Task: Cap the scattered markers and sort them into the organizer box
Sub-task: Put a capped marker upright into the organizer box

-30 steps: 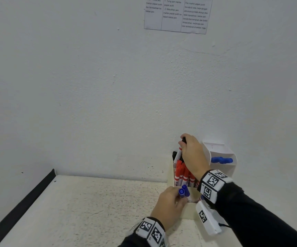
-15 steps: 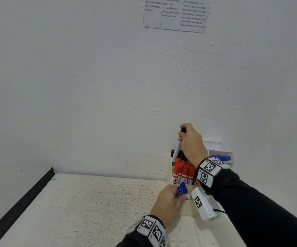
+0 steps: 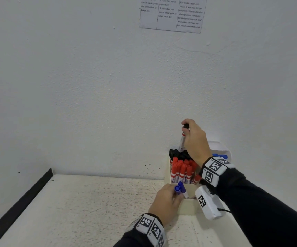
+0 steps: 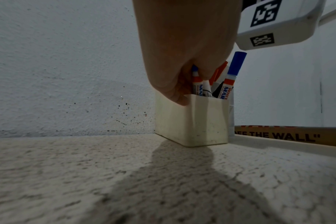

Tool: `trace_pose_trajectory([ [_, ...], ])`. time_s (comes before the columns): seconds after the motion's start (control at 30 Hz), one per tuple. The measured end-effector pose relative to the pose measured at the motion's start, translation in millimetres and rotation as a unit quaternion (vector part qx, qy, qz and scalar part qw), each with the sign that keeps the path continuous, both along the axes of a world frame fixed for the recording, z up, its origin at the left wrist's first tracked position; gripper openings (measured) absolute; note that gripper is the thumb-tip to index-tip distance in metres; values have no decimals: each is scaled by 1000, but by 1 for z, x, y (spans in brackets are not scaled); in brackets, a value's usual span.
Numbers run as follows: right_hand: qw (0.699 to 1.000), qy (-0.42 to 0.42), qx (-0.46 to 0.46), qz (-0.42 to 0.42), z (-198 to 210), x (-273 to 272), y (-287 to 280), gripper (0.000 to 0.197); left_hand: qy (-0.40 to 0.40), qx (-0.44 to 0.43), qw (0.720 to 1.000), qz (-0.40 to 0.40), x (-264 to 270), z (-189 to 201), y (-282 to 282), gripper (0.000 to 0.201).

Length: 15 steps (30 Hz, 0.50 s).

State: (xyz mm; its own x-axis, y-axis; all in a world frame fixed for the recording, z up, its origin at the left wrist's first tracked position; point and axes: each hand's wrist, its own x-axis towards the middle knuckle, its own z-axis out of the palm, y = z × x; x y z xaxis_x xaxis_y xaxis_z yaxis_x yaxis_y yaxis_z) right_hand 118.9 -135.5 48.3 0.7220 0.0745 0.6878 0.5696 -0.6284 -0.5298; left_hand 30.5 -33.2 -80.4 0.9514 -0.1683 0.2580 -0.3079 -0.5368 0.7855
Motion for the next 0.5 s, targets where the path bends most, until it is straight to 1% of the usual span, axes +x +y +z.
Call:
trace_pose_trajectory([
  [0.13, 997, -19, 66, -31, 5, -1, -8, 25, -2, 4, 1000, 0, -1, 0, 0, 25],
  [0.2, 997, -10, 70, -34, 8, 0, -10, 24, 0, 2, 1000, 0, -1, 1, 0, 24],
  [0.3, 996, 36, 82, -1, 11, 3, -10, 20, 5, -1, 1000, -3, -1, 3, 0, 22],
  [0.33, 996, 39, 81, 8, 12, 2, -10, 19, 7, -2, 1000, -3, -2, 4, 0, 20],
  [0.43, 997, -14, 81, -3, 15, -6, -14, 20, 18, -11, 1000, 6, -2, 5, -1, 4],
  [0.5, 990, -73, 122, -27, 20, -14, -24, 22, 28, -1, 1000, 11, -1, 4, -5, 5],
])
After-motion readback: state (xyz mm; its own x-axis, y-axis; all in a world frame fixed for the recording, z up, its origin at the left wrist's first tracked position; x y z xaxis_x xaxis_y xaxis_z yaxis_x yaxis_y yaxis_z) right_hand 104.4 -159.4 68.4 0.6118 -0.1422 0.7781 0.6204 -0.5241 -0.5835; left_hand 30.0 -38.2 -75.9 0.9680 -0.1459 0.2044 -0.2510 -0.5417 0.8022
